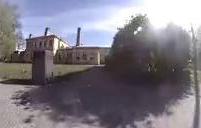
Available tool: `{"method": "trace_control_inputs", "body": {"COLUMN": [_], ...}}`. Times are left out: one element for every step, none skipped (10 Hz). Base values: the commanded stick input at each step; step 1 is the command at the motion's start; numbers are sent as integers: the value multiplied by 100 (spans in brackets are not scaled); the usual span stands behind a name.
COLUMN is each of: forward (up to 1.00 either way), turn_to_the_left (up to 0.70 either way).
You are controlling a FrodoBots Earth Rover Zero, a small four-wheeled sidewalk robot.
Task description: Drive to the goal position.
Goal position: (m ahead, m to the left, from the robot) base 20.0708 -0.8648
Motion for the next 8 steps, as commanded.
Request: {"method": "trace_control_inputs", "body": {"forward": [70, 70, 70, 70, 70, 70, 70, 70], "turn_to_the_left": [0, 0, 0, 4, 32, 29, 0, 0]}}
